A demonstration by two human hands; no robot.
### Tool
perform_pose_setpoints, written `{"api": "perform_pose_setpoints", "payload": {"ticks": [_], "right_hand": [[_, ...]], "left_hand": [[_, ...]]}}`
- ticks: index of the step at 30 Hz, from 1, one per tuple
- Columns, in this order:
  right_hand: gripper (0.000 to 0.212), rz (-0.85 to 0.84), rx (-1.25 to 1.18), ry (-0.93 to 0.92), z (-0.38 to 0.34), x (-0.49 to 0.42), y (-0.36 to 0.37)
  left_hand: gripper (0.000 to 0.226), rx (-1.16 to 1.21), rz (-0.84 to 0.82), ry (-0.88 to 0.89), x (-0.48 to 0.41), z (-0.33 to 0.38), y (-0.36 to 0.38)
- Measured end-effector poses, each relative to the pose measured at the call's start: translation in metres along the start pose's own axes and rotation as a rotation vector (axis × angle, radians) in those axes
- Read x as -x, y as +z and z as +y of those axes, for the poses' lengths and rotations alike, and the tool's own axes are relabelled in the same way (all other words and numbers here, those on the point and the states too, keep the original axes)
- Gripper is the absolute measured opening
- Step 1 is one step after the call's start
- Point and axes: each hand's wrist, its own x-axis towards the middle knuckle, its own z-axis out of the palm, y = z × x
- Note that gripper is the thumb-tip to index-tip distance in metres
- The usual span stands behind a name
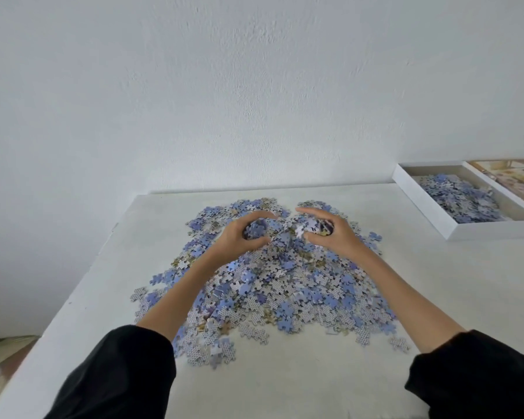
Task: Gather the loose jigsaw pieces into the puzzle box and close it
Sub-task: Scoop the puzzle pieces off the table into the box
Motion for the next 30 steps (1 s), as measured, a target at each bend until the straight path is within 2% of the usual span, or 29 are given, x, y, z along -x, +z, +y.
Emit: {"api": "perform_pose_setpoints", "payload": {"ticks": [2, 5, 15, 30], "right_hand": [[0.049, 0.004, -0.023, -0.021, -0.004, -0.001, -0.002], [0.037, 0.004, -0.013, -0.023, -0.007, -0.004, -0.005], [0.027, -0.001, -0.027, -0.084, -0.027, -0.009, -0.004], [0.024, 0.019, -0.017, -0.111, -0.022, -0.021, -0.018]], "left_hand": [[0.022, 0.018, -0.009, 0.02, -0.001, 0.0, -0.005], [0.015, 0.048, -0.009, 0.04, -0.002, 0.0, -0.01], [0.018, -0.011, -0.055, 0.093, -0.005, 0.009, -0.017], [0.024, 0.025, -0.082, 0.148, -0.023, 0.016, -0.014]]}}
